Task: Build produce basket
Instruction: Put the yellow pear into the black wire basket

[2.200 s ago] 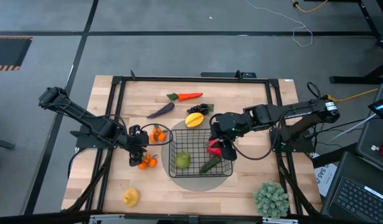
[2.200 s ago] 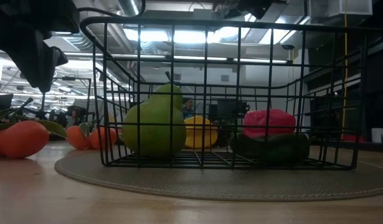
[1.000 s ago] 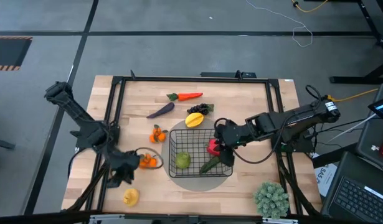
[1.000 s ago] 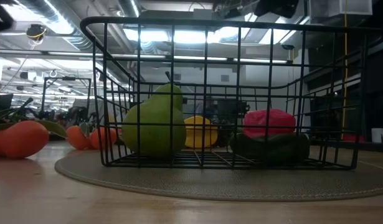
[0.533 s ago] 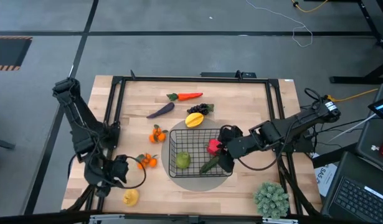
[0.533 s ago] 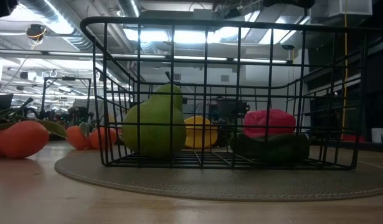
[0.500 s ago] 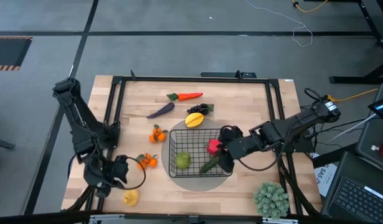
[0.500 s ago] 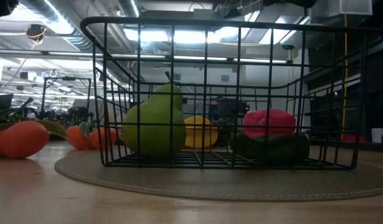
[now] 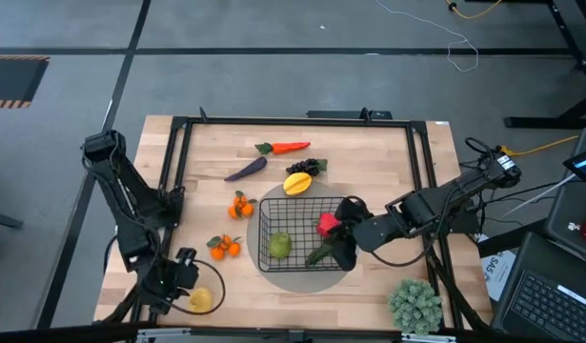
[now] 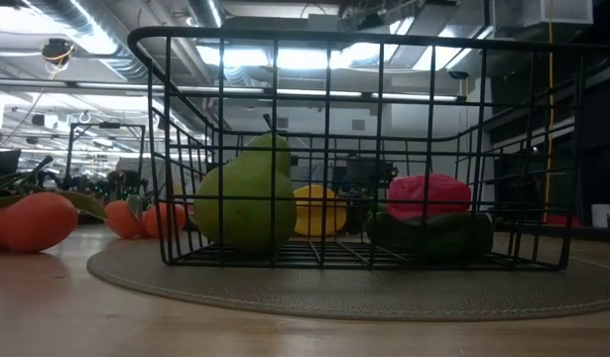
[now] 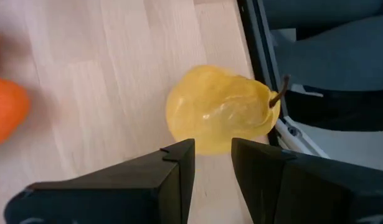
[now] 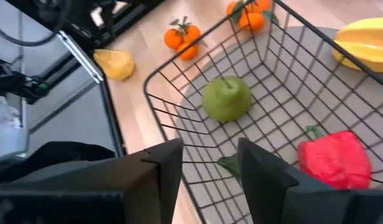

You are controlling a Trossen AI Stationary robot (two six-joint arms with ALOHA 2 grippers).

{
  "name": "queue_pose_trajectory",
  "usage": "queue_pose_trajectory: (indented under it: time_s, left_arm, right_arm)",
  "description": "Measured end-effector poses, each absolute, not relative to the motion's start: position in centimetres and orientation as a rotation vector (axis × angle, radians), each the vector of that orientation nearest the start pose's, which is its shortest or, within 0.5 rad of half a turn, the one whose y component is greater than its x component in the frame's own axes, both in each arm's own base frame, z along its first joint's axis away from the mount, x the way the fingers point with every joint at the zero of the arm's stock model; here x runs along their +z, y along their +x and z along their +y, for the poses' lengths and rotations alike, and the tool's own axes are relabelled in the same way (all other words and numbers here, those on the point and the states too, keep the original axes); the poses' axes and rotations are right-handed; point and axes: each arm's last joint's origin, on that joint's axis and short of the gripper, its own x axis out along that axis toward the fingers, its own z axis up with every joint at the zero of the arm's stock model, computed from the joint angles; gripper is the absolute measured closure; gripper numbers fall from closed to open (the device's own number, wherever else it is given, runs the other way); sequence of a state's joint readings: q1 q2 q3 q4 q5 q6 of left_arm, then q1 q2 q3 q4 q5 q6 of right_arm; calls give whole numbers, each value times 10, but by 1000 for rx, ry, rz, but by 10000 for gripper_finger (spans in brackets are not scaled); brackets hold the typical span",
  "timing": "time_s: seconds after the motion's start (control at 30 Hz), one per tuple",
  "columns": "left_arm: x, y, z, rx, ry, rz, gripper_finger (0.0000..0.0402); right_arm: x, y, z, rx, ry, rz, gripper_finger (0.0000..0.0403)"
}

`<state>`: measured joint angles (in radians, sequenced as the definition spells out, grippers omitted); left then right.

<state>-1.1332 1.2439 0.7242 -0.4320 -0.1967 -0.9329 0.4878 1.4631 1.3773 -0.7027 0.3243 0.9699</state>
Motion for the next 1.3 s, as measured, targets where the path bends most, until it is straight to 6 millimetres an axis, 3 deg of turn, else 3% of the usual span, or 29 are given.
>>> queue_pose_trajectory:
  time_s: [0.4,0.8,1.3]
  left_arm:
    - [220,101,-216,-533,-315,991,308]
    - [222,106,-218,-542,-145,831,308]
    - [222,106,-218,-540,-148,826,308]
  right_arm:
    - [341,274,150,-221,590,618,261]
    - [321,282,170,-216,565,671,261]
    - [314,285,175,-169,579,733,261]
